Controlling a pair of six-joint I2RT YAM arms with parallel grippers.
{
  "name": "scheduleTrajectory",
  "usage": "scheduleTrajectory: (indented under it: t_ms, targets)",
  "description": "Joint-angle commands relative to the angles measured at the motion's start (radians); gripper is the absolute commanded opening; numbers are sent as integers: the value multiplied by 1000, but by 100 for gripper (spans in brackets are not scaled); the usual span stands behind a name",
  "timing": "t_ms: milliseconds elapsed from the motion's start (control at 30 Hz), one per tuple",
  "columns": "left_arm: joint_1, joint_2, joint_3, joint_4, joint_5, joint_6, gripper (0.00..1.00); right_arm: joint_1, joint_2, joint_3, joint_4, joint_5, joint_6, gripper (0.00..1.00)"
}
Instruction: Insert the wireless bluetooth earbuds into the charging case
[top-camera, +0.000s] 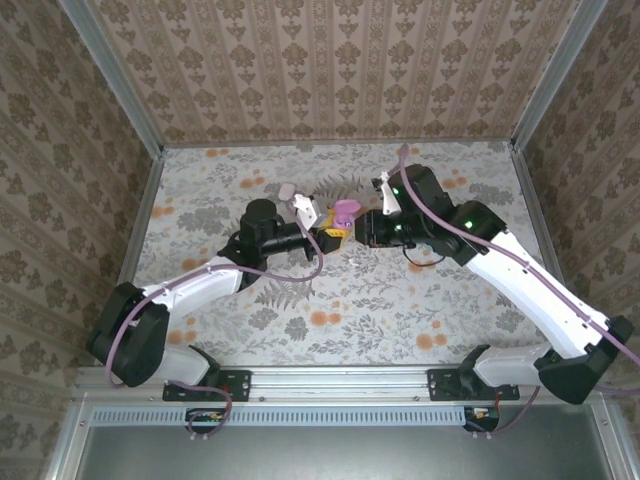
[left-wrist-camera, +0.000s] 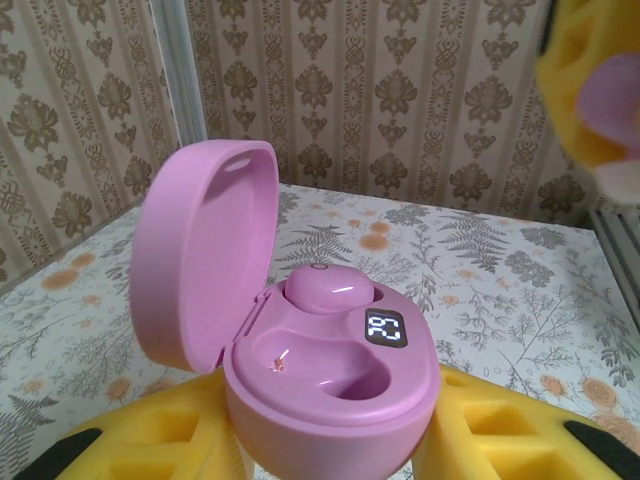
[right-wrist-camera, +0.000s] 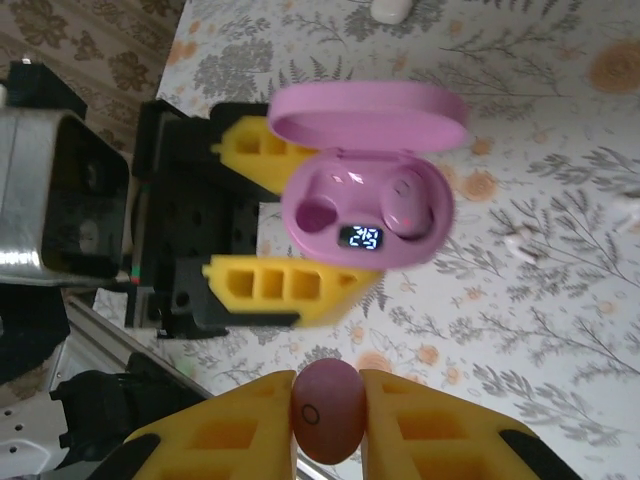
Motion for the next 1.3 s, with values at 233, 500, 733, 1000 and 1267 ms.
scheduleTrajectory:
  t_ms: [233, 500, 733, 1000, 1267]
  targets:
    - [-24, -11, 29, 37, 34, 26, 40, -2, 78, 47, 87, -57, -6, 23]
    - [-27, -20, 27, 35, 32, 27, 40, -2, 126, 68, 39, 7, -2, 23]
    - [-29, -32, 27, 36, 31, 29, 40, -2, 157, 85, 34, 9, -4, 23]
    - [-30, -36, 24, 42, 26, 26, 40, 0, 172, 102, -17, 50, -6, 23]
    - [-31, -36, 24, 48, 19, 20, 40, 7, 181, 126, -44, 44, -17, 24]
